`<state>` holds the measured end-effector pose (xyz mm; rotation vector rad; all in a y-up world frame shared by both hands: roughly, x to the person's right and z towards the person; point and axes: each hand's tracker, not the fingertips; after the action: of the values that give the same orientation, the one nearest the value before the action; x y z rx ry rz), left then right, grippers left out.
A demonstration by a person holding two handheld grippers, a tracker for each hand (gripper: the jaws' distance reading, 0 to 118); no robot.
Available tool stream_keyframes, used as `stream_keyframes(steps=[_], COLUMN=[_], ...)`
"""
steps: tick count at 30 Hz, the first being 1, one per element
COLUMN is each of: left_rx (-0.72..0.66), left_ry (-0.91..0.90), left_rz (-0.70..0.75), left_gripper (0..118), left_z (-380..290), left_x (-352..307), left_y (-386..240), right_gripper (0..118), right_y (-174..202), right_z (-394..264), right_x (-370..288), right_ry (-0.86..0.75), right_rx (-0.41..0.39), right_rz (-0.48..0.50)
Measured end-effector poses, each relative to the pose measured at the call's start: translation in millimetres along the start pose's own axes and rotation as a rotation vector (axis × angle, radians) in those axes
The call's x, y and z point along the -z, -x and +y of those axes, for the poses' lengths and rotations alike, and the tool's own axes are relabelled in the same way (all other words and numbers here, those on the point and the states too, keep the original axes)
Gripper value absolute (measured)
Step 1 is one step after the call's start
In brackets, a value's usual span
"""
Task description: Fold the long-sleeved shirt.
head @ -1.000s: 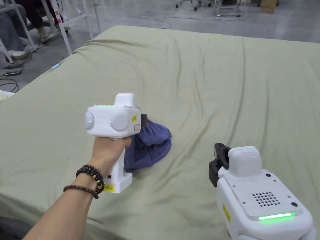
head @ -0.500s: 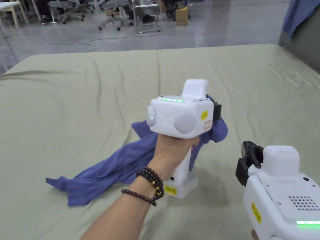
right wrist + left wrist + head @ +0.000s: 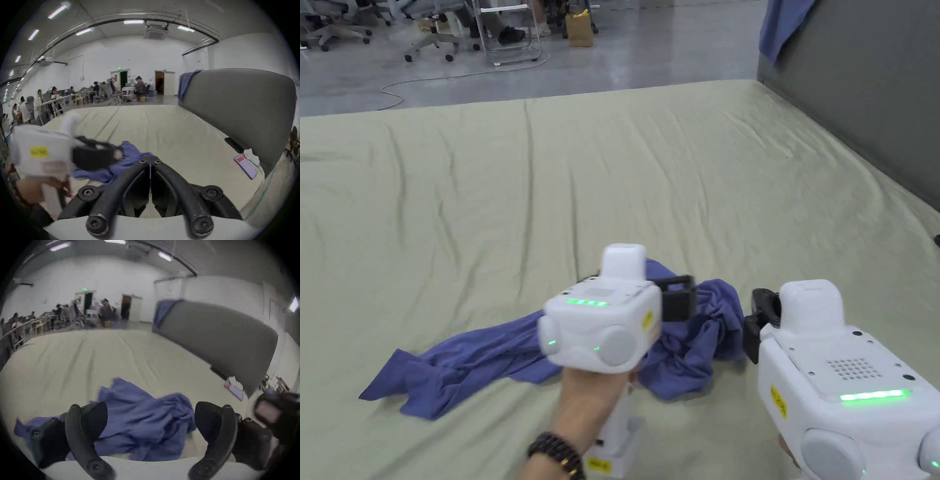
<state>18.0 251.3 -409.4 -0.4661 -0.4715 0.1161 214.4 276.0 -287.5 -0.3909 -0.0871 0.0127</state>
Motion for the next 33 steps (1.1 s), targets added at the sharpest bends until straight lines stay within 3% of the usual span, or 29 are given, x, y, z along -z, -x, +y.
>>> stream_keyframes(steps=[2, 5, 9, 10, 12, 13, 15, 17, 21, 22, 23, 25, 26, 27, 33], left_rx=[-0.019, -0.013, -0.038, -0.028, 0.032, 0.067, 0.011, -0.004, -0.062, -0.047, -0.026, -0.007, -0.003, -0.004, 0.012], left_ry=[-0.062, -0.105, -0.12, -0.102, -0.092, -0.086, -0.056, -0.042, -0.041, -0.031, -0.019, 0.06, 0.109, 0.041, 0.286], left_rz=[0.077, 0.214, 0.254, 0.244, 0.327, 0.37, 0.251, 0.259, 0.14, 0.153, 0.151, 0.119, 0.103, 0.087, 0.133], left_gripper=[109, 109, 103, 83, 2, 0, 0, 0, 0, 6, 33, 117, 118, 118, 118], left_z=[-5, -24, -61, -69, -80, -84, -81, -76, -49, -40, -30, -6, 6, 15, 62], left_x=[-50, -120, -189, -200, -205, -204, -196, -186, -155, -140, -125, -83, -56, -36, 129], left_y=[18, 42, 61, 63, 58, 58, 61, 59, 57, 57, 58, 60, 64, 69, 81], right_gripper=[0, 0, 0, 0, 0, 0, 0, 0, 0, 0, 0, 0, 0, 0, 0], right_y=[4, 15, 26, 27, 32, 34, 34, 35, 29, 26, 24, 20, 19, 17, 8], right_z=[-1, -6, -13, -15, -18, -19, -19, -19, -19, -20, -21, -22, -22, -23, -36], right_x=[0, -6, -18, -21, -23, -24, -24, -25, -26, -25, -25, -22, -19, -16, 1], right_ry=[0.01, 0.009, 0.01, 0.009, 0.004, 0.004, 0.009, 0.017, 0.035, 0.041, 0.044, 0.051, 0.056, 0.064, 0.141], right_rx=[0.001, 0.021, 0.042, 0.042, 0.032, 0.032, 0.044, 0.043, 0.018, 0.018, 0.02, 0.027, 0.03, 0.034, 0.064], right_rz=[0.057, 0.013, -0.024, -0.023, -0.019, -0.023, -0.013, -0.002, 0.0, -0.006, -0.014, -0.025, -0.028, -0.031, -0.034])
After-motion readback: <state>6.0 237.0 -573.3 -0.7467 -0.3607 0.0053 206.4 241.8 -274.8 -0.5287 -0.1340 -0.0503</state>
